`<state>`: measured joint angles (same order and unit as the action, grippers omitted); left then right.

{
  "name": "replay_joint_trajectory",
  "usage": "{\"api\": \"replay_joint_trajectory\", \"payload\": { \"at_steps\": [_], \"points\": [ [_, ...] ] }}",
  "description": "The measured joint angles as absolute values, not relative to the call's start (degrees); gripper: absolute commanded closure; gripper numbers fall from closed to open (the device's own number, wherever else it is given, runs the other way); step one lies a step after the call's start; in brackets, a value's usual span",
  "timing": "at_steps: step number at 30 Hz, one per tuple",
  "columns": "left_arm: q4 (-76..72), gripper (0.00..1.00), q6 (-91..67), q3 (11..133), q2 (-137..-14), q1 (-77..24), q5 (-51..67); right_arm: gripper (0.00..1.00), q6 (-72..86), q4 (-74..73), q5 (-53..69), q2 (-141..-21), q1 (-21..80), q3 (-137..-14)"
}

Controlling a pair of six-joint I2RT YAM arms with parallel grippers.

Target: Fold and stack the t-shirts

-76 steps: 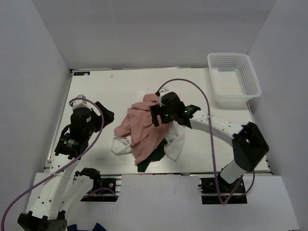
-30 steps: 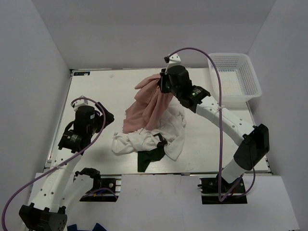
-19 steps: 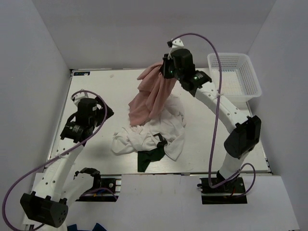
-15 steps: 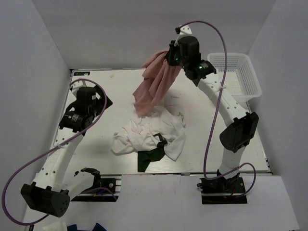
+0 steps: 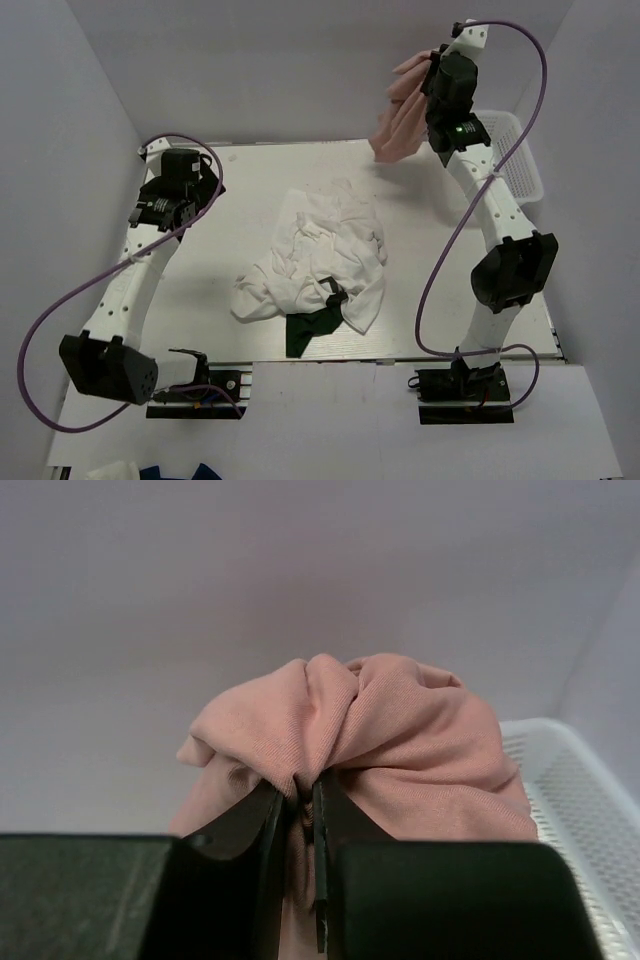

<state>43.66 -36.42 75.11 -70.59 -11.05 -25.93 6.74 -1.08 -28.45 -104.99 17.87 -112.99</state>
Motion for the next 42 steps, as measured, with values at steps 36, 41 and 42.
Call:
{"api": "replay_joint_trajectory", "payload": {
  "at_steps": [36,41,42],
  "points": [
    [31.7,0.0,-25.0,76.6,-83.6,4.8,-3.3,0.1,18.6,-5.6,-20.9,-119.3,8.8,-106.0],
    [33.5,0.0,-24.8,76.6,-82.5,4.8,-2.4,0.1,16.1,-6.0,-18.4,-113.8,9.6,-105.5],
    [33.8,0.0,-24.8,76.6,-82.0,4.8,-2.3,0.1,15.6,-6.2,-17.8,-112.7,9.8,-105.5]
  ]
}}
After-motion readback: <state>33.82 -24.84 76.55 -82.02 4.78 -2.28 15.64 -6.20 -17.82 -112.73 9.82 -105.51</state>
